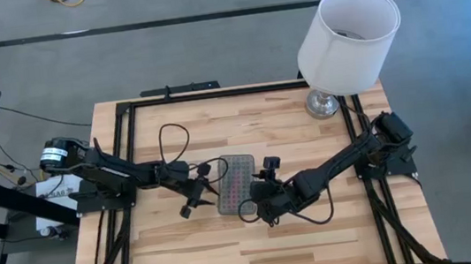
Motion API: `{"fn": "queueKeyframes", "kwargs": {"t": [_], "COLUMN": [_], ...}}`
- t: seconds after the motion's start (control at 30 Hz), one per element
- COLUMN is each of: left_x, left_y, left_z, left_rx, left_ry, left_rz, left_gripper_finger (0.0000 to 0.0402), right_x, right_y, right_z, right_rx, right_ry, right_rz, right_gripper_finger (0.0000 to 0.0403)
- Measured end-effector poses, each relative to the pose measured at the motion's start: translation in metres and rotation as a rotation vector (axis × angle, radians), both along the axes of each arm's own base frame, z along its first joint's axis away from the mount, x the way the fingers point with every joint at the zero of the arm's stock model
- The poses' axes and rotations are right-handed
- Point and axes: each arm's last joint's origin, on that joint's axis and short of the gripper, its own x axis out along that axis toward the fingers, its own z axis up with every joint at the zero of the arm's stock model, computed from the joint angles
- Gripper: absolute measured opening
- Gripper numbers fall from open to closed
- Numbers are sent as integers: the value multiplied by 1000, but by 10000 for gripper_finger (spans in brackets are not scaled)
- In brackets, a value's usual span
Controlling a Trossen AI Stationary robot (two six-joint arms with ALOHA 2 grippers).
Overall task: Pick & place school supplies into a supply box
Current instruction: Adjust the transparent supply box
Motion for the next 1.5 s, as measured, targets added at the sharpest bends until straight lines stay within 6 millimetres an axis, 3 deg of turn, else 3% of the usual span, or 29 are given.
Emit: {"fn": "queueKeyframes", "kwargs": {"t": [0.17,0.33,0.6,0.8,0.9,1.0,1.13,1.2,1.33,1.5], "left_x": [4,1,-26,-49,-58,-63,-65,-68,-78,-82], "left_y": [6,19,22,18,21,30,36,37,38,35], "left_z": [12,44,91,119,128,117,81,65,54,42], "left_rx": [102,197,198,204,98,67,-19,-52,-94,-109], "left_ry": [-131,-319,-477,-620,-645,-497,-307,-335,-485,-438], "left_rz": [83,270,360,350,475,649,677,679,681,607], "left_gripper_finger": [151,151,151,151,151,151,151,151,151,151], "right_x": [-2,-13,-40,-69,-83,-87,-87,-95,-115,-137], "right_y": [5,-4,-16,-14,-15,-13,-7,-12,-36,-60], "right_z": [6,48,116,145,154,150,123,115,112,93], "right_rx": [-52,-48,67,-140,-122,-69,-79,-62,10,125], "right_ry": [30,-33,-218,-254,-307,-295,-282,-313,-467,-635], "right_rz": [88,168,316,317,226,249,347,372,457,598], "right_gripper_finger": [127,127,127,127,127,127,127,127,127,127]}}
